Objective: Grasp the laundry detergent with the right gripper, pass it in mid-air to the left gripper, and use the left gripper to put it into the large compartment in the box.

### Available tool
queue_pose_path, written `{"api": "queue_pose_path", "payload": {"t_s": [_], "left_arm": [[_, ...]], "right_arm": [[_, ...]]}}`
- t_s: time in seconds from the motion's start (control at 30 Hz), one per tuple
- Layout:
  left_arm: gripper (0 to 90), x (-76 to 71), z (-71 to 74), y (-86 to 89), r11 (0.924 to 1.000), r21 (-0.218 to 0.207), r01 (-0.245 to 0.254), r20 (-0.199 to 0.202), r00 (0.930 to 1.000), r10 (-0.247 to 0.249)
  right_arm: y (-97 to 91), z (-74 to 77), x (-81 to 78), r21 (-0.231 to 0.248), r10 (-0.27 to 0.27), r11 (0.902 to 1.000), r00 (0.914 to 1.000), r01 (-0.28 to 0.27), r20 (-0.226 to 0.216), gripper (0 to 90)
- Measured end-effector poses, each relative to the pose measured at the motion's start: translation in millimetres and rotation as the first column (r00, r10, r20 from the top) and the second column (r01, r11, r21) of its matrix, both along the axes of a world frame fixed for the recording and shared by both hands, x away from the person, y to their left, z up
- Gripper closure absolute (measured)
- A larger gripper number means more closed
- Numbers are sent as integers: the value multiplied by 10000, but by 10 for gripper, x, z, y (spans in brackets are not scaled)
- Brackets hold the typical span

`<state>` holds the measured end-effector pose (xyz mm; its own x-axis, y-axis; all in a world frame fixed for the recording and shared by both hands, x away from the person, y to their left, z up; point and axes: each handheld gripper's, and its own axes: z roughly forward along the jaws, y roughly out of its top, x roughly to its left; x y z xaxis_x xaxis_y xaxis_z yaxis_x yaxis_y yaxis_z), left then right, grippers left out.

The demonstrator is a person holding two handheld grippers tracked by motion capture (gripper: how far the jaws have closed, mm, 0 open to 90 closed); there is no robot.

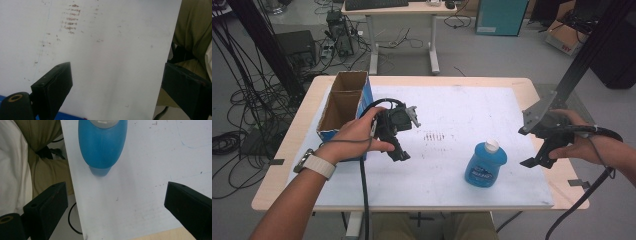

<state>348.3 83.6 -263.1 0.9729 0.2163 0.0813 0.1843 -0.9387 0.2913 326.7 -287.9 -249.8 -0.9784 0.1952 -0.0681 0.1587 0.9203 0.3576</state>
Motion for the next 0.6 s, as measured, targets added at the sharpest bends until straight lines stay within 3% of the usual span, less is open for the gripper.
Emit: {"api": "queue_pose_path", "payload": {"t_s": [0.6], "left_arm": [[98,3,-13,-12,10000,45,-10,-142,9999,11]], "right_arm": [[4,5,-8,23,23,10000,10000,-23,7,50]]}}
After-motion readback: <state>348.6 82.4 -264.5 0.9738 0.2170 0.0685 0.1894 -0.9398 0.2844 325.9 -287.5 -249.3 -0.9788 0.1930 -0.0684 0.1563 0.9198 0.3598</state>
